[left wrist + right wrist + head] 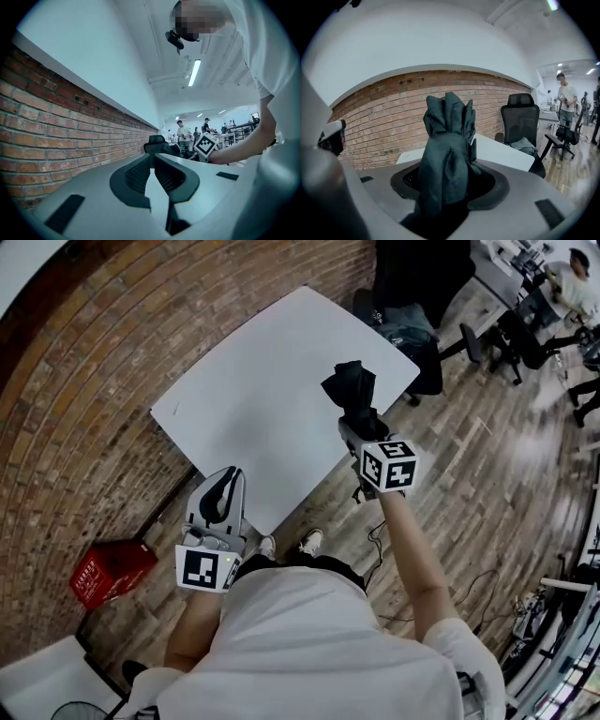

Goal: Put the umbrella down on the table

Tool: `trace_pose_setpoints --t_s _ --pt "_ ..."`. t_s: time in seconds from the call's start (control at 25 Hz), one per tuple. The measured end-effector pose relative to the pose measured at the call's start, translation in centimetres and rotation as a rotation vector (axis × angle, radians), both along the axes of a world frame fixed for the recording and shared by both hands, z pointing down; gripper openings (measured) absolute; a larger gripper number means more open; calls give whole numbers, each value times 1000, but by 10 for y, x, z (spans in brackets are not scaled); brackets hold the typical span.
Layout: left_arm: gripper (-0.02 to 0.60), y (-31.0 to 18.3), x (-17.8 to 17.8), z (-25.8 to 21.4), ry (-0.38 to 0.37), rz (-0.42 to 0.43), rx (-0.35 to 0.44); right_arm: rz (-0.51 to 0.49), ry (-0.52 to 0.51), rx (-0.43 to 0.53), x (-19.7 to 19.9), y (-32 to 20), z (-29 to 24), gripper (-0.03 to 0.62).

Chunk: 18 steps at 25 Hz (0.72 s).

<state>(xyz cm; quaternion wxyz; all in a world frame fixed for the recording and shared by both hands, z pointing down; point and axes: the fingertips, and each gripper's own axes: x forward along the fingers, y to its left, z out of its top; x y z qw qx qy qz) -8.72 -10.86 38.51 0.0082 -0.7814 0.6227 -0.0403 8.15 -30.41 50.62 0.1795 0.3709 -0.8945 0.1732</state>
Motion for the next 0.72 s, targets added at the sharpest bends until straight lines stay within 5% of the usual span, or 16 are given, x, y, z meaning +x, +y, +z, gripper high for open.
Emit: trace_pose_setpoints --t_s 0.72 --pt "46 26 -33 11 -23 -193 -65 -42 198 -199 -78 -63 141 247"
